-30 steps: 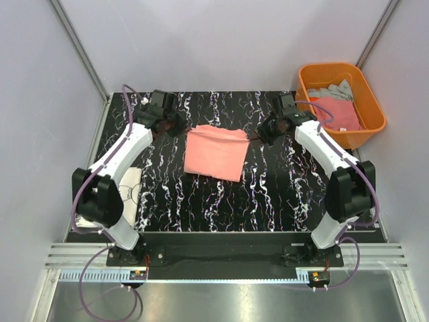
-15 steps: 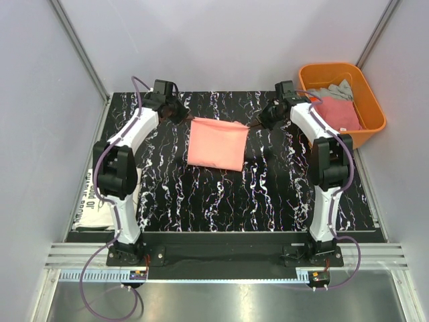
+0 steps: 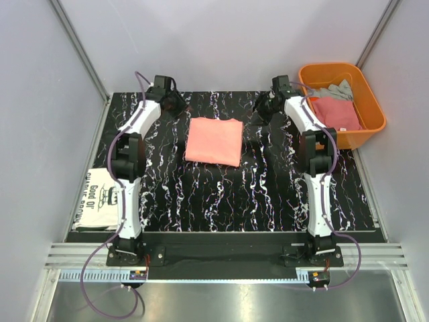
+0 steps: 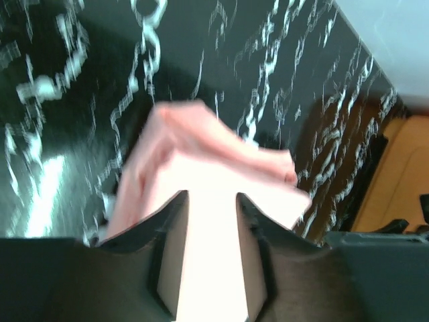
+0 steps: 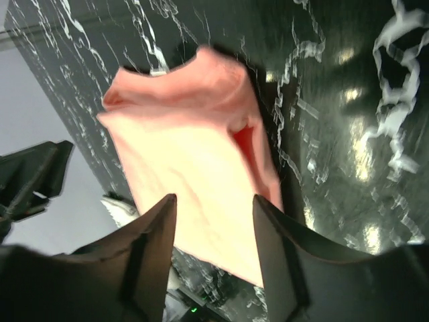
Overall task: Fold and stack the t-shirts
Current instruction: Fold the tshirt
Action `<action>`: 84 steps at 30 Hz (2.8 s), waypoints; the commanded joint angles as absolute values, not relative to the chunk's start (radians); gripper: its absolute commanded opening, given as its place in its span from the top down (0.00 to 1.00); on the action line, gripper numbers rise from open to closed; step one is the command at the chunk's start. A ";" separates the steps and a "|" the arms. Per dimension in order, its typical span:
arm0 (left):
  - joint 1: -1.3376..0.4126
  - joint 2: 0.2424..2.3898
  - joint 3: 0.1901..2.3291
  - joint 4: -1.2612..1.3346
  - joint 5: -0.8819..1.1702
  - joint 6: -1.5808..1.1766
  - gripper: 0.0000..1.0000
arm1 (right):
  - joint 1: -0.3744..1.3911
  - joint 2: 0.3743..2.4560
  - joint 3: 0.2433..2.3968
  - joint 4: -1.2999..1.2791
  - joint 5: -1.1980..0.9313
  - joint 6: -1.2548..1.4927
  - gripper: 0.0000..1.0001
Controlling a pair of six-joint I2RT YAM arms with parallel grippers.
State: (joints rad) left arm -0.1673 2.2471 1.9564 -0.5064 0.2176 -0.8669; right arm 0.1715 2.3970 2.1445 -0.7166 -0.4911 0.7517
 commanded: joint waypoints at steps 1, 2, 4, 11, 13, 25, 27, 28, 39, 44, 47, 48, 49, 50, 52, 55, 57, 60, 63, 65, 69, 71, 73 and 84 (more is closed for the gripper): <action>-0.155 2.237 2.091 -0.551 0.152 -0.758 0.56 | 0.146 2.456 2.363 -0.817 -0.505 0.577 0.34; -0.153 2.226 2.089 -0.549 0.156 -0.724 0.48 | 0.143 2.485 2.393 -0.853 -0.512 0.556 0.30; -0.153 2.191 2.059 -0.549 0.190 -0.684 0.33 | 0.138 2.508 2.437 -0.870 -0.558 0.500 0.23; -0.155 1.987 1.686 -0.522 0.256 -0.572 0.28 | 0.141 2.580 2.483 -0.854 -0.640 0.440 0.04; -0.176 1.862 1.530 -0.479 0.236 -0.571 0.29 | 0.141 2.597 2.522 -0.844 -0.640 0.417 0.03; -0.238 1.514 1.068 -0.384 0.376 -0.765 0.33 | 0.152 2.752 2.600 -0.614 -0.718 0.575 0.09; -0.242 1.491 1.022 -0.373 0.382 -0.772 0.34 | 0.153 2.784 2.615 -0.604 -0.739 0.601 0.11; -0.244 1.471 1.009 -0.373 0.379 -0.770 0.34 | 0.158 2.790 2.623 -0.601 -0.742 0.620 0.12; -0.242 1.378 1.008 -0.413 0.328 -0.767 0.34 | 0.207 2.829 2.597 -0.568 -0.814 0.693 0.24; -0.242 1.330 1.005 -0.437 0.311 -0.773 0.34 | 0.213 2.735 2.396 -0.557 -0.787 0.678 0.49; -0.242 1.305 1.002 -0.449 0.304 -0.773 0.34 | 0.216 2.663 2.288 -0.548 -0.769 0.654 0.55; -0.242 1.298 1.002 -0.452 0.301 -0.772 0.34 | 0.218 2.619 2.249 -0.549 -0.762 0.650 0.57; -0.242 1.287 1.000 -0.456 0.298 -0.772 0.34 | 0.218 2.593 2.209 -0.546 -0.755 0.644 0.58; -0.242 1.281 1.000 -0.460 0.295 -0.770 0.34 | 0.222 2.564 2.104 -0.542 -0.746 0.641 0.58; -0.242 1.270 1.000 -0.466 0.285 -0.764 0.34 | 0.232 2.455 1.961 -0.459 -0.726 0.679 0.64; -0.244 1.272 1.006 -0.474 0.296 -0.759 0.34 | 0.256 2.289 1.636 -0.304 -0.703 0.796 0.66; -0.255 1.282 1.015 -0.476 0.313 -0.755 0.34 | 0.302 2.161 1.395 -0.174 -0.669 0.860 0.65; -0.282 1.321 1.035 -0.479 0.302 -0.753 0.34 | 0.401 2.013 1.140 -0.024 -0.637 0.988 0.64; -0.359 1.379 1.094 -0.502 0.249 -0.755 0.33 | 0.465 1.898 1.008 -0.009 -0.623 1.029 0.57; -0.442 1.429 1.166 -0.543 0.198 -0.749 0.32 | 0.476 1.835 0.930 -0.009 -0.614 1.014 0.47; -0.598 1.525 1.282 -0.624 0.005 -0.736 0.36 | 0.456 1.634 0.856 -0.107 -0.510 0.913 0.34; -0.630 1.569 1.302 -0.650 -0.060 -0.736 0.42 | 0.434 1.597 0.841 -0.144 -0.495 0.850 0.32; -0.679 1.607 1.324 -0.652 -0.121 -0.698 0.44 | 0.417 1.578 0.833 -0.160 -0.517 0.810 0.31; -0.816 1.810 1.448 -0.741 -0.318 -0.627 0.53 | 0.339 1.689 0.827 0.032 -0.675 0.833 0.67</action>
